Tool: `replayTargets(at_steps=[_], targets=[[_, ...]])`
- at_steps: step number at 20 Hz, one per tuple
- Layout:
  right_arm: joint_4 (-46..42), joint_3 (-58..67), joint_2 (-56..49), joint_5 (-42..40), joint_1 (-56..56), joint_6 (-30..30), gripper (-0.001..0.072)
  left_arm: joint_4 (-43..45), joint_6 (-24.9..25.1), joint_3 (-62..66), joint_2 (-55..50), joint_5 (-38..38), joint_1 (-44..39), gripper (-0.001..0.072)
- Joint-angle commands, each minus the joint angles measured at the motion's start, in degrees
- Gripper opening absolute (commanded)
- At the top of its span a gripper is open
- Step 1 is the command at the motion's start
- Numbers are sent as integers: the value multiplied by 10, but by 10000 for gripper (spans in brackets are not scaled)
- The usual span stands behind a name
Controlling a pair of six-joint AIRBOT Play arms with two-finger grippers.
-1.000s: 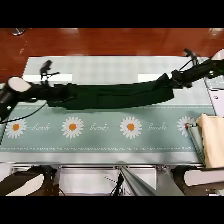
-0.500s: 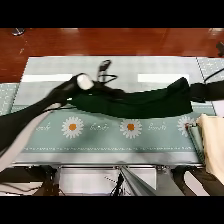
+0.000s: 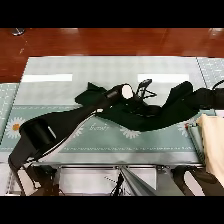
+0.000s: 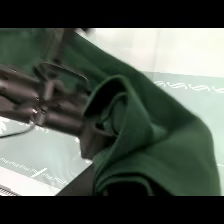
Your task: Fold the shirts.
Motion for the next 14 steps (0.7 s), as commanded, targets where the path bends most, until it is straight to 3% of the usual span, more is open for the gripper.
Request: replayTargets(at_steps=[1, 6, 9, 12, 14], targets=[[12, -1, 3, -6, 0, 4, 34, -21, 19, 17, -8, -70, 37, 22], [66, 3, -17, -42, 1, -9, 34, 3, 21, 16, 63, -261, 247, 22], [135, 5, -69, -88, 36, -32, 34, 142, 21, -10, 167, -333, 351, 22], [136, 37, -150, -157, 153, -38, 34, 275, 27, -74, 302, -347, 440, 22], [123, 98, -232, -200, 235, -38, 34, 288, 27, -139, 409, -311, 490, 22]])
